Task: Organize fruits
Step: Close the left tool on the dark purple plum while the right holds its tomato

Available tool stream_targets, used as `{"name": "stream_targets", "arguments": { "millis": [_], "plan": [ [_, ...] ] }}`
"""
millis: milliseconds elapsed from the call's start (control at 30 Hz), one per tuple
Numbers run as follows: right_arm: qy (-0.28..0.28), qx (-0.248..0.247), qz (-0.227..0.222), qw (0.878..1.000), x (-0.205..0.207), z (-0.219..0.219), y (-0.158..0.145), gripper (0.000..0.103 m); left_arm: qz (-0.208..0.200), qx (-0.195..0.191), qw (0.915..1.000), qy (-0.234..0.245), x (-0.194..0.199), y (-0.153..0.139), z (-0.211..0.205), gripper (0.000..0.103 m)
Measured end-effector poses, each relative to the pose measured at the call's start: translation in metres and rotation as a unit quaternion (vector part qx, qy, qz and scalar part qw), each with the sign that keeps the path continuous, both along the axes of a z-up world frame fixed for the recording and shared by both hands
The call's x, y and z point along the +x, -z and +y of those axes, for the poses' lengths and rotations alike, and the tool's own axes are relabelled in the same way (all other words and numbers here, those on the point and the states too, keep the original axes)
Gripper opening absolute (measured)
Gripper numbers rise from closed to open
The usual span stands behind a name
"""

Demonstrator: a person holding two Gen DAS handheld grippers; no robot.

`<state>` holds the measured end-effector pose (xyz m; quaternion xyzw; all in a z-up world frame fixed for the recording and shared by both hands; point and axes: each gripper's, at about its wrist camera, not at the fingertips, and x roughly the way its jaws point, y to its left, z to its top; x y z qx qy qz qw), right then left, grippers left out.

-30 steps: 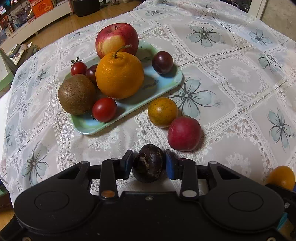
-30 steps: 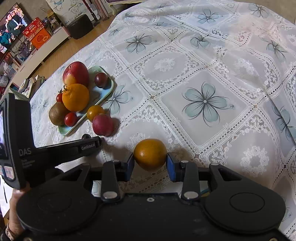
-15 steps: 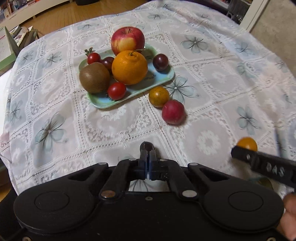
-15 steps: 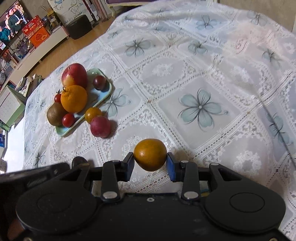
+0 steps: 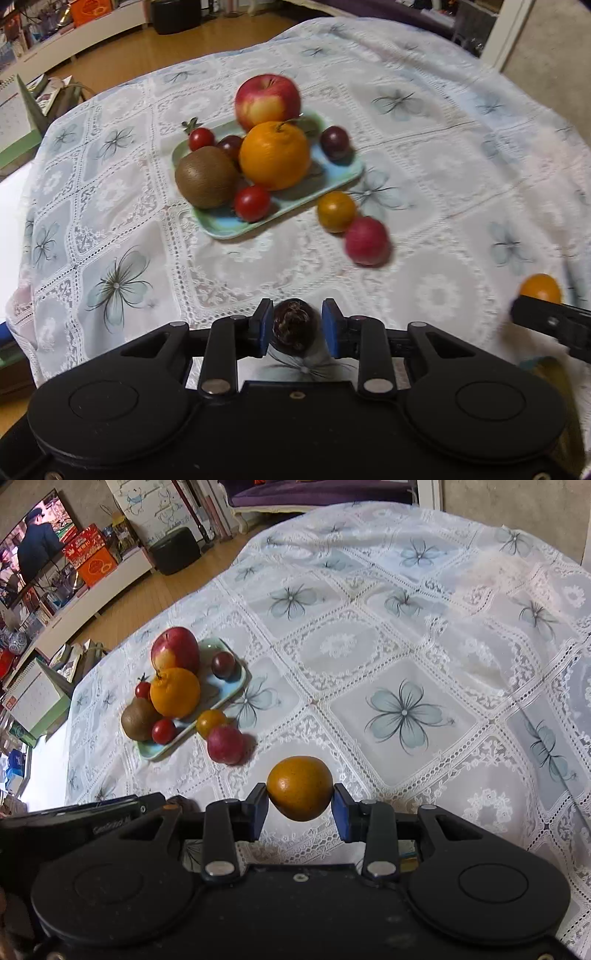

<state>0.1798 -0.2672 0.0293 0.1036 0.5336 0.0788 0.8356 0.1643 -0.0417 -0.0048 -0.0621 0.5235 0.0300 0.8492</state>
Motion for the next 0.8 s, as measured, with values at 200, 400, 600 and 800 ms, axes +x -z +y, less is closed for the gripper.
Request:
{"name": "stream_targets", "arguments": {
  "millis": [200, 400, 600, 800],
  "plan": [
    [-0.006, 0.002, 0.016, 1.0, 0.004, 0.002, 0.012, 0.038, 0.021, 0.006, 0.9997, 0.007, 0.01, 0.024, -0.003, 0.046],
    [-0.018, 0.004, 0.017, 1.0, 0.005, 0.006, 0.014, 0.038, 0.045, -0.006, 0.9989, -0.007, 0.021, 0.043, -0.002, 0.054],
    [-0.026, 0.001, 0.017, 1.0, 0.004, 0.01, 0.014, 0.038, 0.051, 0.003, 0.9987, -0.006, 0.022, 0.042, -0.005, 0.047],
    [-0.021, 0.006, 0.008, 1.0, -0.014, 0.003, -0.009, 0.038, 0.061, -0.041, 0.9971, -0.02, -0.003, 0.016, 0.006, 0.047]
  ]
}}
